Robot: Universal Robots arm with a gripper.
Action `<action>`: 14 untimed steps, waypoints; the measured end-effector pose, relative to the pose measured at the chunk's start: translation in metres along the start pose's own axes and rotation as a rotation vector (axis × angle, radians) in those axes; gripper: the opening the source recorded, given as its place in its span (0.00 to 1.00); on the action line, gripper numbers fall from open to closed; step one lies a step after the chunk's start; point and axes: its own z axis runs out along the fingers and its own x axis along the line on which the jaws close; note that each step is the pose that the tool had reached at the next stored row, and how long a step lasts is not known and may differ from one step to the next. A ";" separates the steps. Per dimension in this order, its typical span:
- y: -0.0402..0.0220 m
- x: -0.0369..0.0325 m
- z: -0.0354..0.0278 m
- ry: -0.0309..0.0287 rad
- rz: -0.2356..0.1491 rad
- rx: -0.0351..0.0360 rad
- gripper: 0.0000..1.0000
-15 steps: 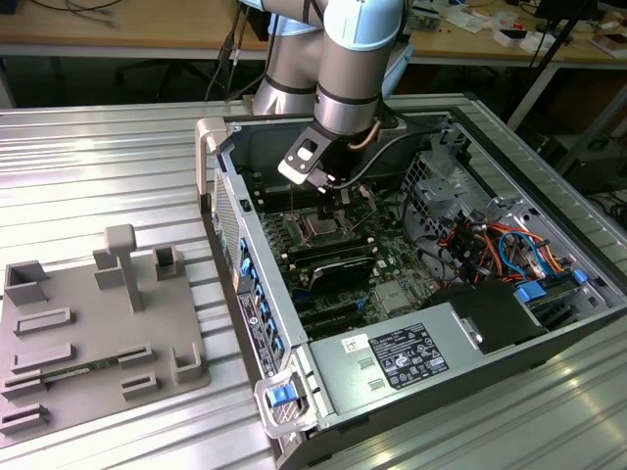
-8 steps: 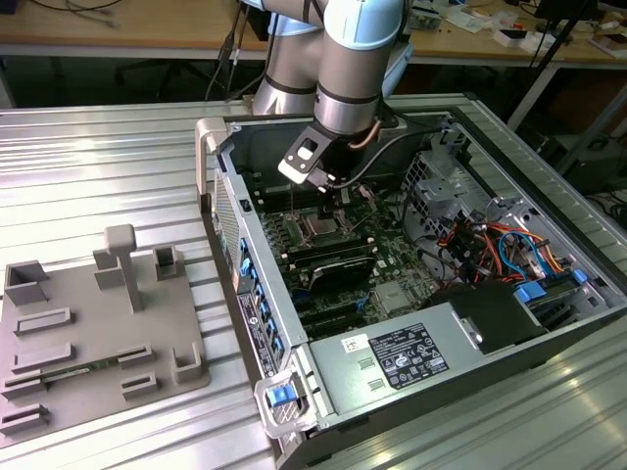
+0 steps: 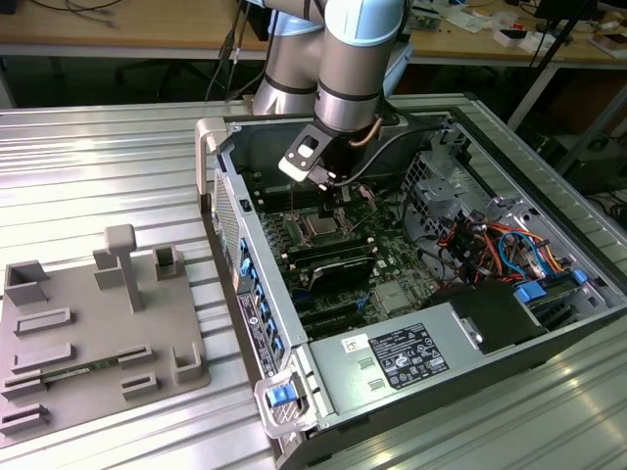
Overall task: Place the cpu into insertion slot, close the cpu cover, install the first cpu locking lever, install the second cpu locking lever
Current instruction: 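Close the cpu cover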
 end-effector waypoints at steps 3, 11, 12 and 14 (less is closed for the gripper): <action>0.0000 0.0000 -0.0003 0.0000 0.000 0.0000 0.11; 0.0008 -0.0003 -0.0085 0.0002 0.000 -0.0001 0.11; 0.0008 -0.0003 -0.0085 0.0001 0.000 -0.0001 0.11; 0.0019 -0.0002 -0.0084 -0.0001 -0.001 0.0000 0.11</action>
